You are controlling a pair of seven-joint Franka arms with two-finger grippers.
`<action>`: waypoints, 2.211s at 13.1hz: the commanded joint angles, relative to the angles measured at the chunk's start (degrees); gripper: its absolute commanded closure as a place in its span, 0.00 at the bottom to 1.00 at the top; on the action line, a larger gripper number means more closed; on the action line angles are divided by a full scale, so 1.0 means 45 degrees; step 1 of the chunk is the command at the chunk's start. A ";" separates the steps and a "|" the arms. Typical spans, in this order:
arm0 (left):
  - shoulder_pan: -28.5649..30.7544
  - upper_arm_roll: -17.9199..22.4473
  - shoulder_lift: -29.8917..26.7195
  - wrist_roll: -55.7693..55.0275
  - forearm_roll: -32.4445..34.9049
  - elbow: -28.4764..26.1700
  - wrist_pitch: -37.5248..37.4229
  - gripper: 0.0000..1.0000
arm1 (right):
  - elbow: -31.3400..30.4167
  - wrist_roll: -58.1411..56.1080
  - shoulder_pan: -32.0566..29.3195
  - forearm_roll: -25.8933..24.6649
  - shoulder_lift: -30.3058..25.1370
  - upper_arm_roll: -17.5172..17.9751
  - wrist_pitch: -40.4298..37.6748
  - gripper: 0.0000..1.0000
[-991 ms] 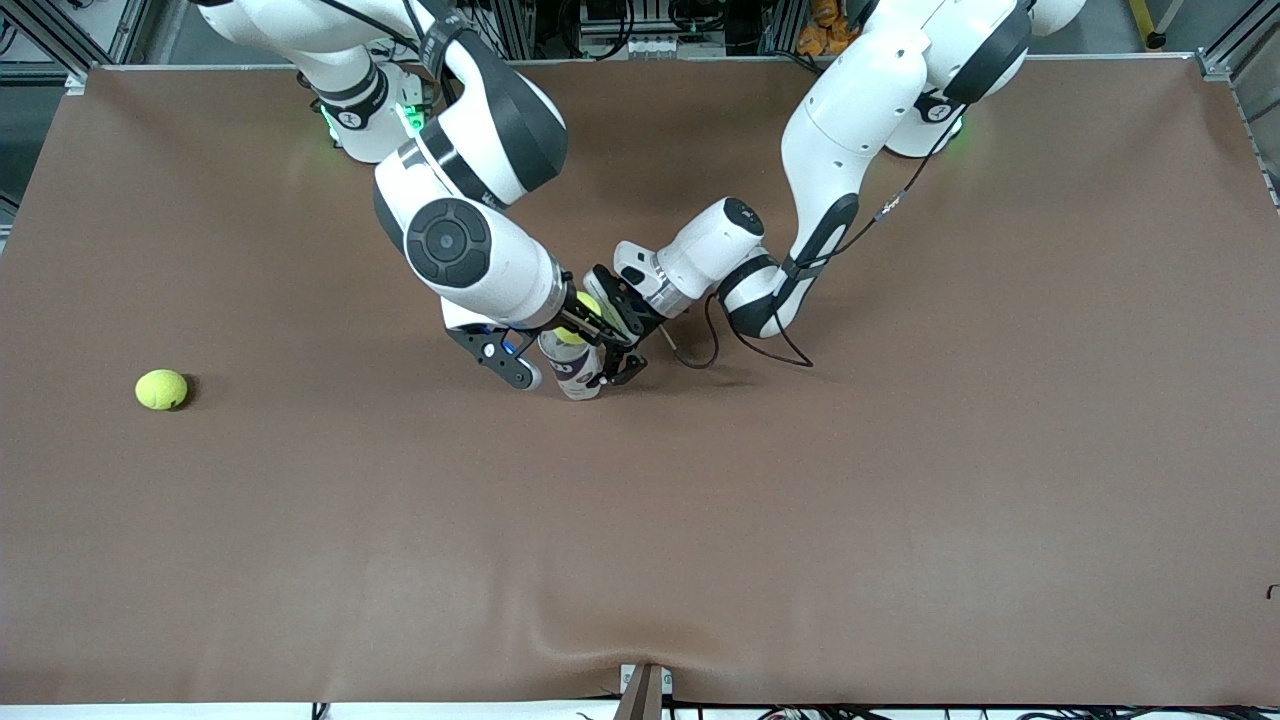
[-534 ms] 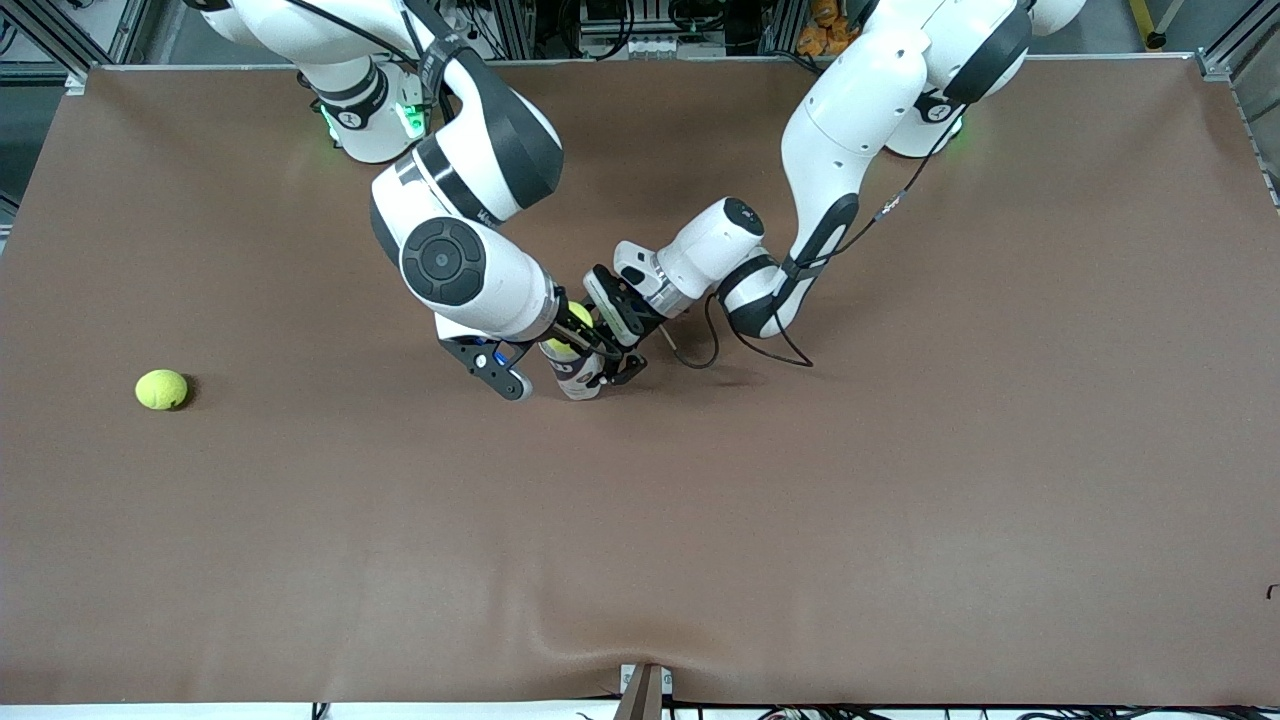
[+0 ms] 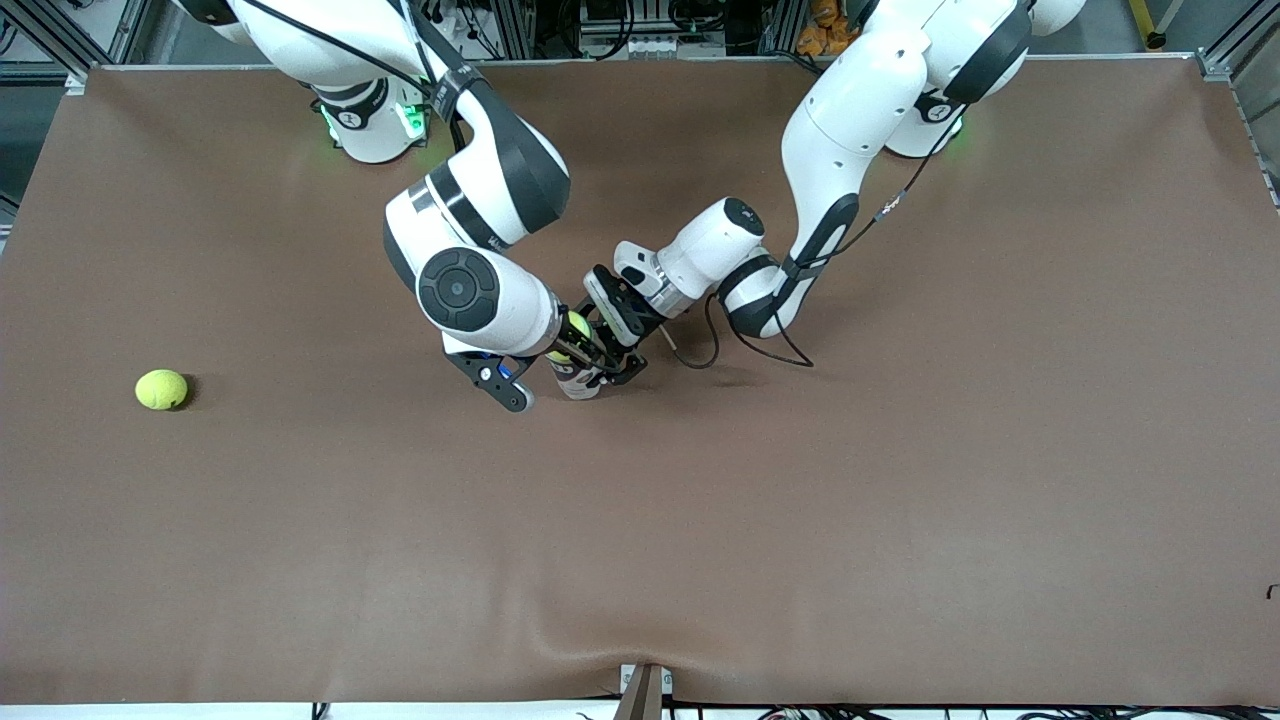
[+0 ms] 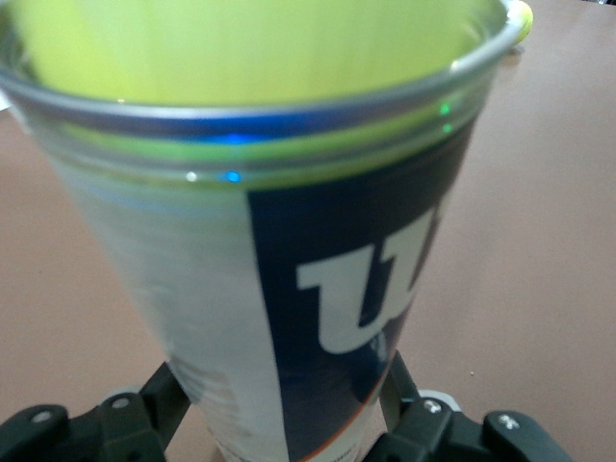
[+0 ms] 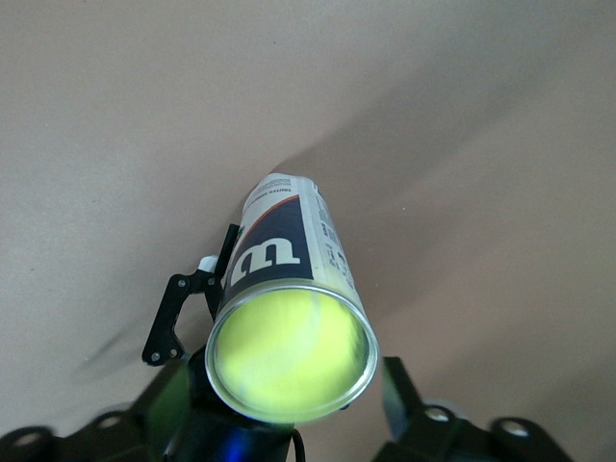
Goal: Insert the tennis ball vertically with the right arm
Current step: 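Lift the ball with the right gripper and drop it into the can, then move the right gripper back to the second tennis ball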
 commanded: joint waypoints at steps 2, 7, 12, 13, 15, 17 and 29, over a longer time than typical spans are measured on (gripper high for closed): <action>0.0061 -0.0007 -0.0229 -0.0021 0.0199 -0.0252 0.0063 0.17 | 0.0505 0.0045 -0.0084 -0.0082 -0.0280 0.0060 -0.1205 0.00; 0.0080 -0.0007 -0.0248 -0.0021 0.0199 -0.0252 0.0063 0.17 | 0.1424 -0.2949 -0.2849 -0.0180 -0.0633 0.0059 -0.2010 0.00; 0.0100 -0.0007 -0.0248 -0.0021 0.0199 -0.0233 0.0063 0.17 | 0.0919 -1.0156 -0.5609 -0.2924 -0.0712 0.0079 -0.3182 0.00; 0.0100 -0.0007 -0.0248 -0.0021 0.0199 -0.0233 0.0063 0.17 | 0.0665 -1.1659 -0.6037 -0.3533 -0.0692 0.0079 -0.3163 0.00; 0.0100 -0.0007 -0.0248 -0.0021 0.0180 -0.0233 0.0063 0.16 | 0.0060 -1.4297 -0.7517 -0.4200 -0.0653 0.0079 -0.2814 0.00; 0.0100 -0.0007 -0.0248 -0.0021 0.0180 -0.0233 0.0063 0.16 | -0.1011 -1.6702 -0.8827 -0.4709 -0.0692 0.0079 -0.1607 0.00; 0.0100 -0.0007 -0.0229 -0.0021 0.0180 -0.0252 0.0063 0.16 | -0.4726 -2.1771 -1.2211 -0.5783 -0.0497 0.0079 0.3980 0.00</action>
